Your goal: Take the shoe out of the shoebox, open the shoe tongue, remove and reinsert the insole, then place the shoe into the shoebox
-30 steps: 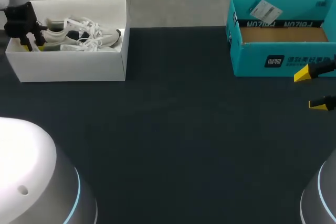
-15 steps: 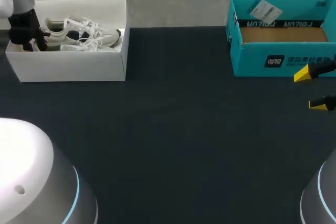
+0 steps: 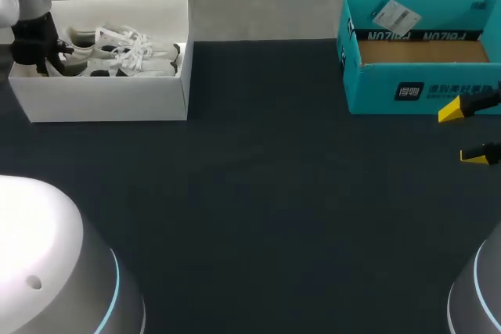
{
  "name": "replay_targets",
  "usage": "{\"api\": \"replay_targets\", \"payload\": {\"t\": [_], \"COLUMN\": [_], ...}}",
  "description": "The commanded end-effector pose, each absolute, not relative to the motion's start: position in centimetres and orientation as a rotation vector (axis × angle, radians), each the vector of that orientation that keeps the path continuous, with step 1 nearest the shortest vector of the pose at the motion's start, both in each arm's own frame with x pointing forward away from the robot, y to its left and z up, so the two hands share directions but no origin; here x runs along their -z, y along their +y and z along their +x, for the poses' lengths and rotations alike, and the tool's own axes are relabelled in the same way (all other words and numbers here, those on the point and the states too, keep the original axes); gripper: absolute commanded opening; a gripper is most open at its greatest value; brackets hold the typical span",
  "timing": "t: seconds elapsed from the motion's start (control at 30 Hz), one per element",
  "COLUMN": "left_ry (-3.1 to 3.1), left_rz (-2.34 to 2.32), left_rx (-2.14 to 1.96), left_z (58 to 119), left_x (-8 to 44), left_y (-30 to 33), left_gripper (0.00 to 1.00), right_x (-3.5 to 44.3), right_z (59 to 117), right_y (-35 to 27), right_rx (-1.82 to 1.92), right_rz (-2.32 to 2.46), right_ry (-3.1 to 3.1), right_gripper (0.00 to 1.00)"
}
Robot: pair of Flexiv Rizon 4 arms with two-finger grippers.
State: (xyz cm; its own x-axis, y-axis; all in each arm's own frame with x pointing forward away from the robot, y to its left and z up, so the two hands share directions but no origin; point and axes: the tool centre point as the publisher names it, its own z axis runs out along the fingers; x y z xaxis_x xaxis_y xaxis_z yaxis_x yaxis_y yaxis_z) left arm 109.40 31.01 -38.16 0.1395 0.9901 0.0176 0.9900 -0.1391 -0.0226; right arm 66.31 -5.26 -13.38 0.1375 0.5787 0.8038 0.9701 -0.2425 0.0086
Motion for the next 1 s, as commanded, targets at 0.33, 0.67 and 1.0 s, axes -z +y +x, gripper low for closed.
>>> {"api": "replay_targets", "payload": {"t": [0.33, 0.67, 1.0], "left_ry": [-2.105, -2.069, -2.114], "left_rz": [-2.366, -2.384, -2.358], "left_rx": [-0.018, -0.044, 0.046], "left_z": [107.8, 107.1, 107.2], "left_x": [29.0, 22.5, 20.0], "left_y": [31.5, 31.5, 31.1], "left_gripper": [0.00, 0.00, 0.00], "right_x": [13.4, 13.4, 13.4], "right_z": [66.1, 66.1, 66.1], "right_y": [-5.2, -5.2, -5.2], "right_rx": [0.961, 0.961, 0.961], "right_rz": [-1.894, -1.894, -1.894], "right_ry": [-1.481, -1.481, -1.481], "right_gripper": [1.00, 1.00, 1.00]}}
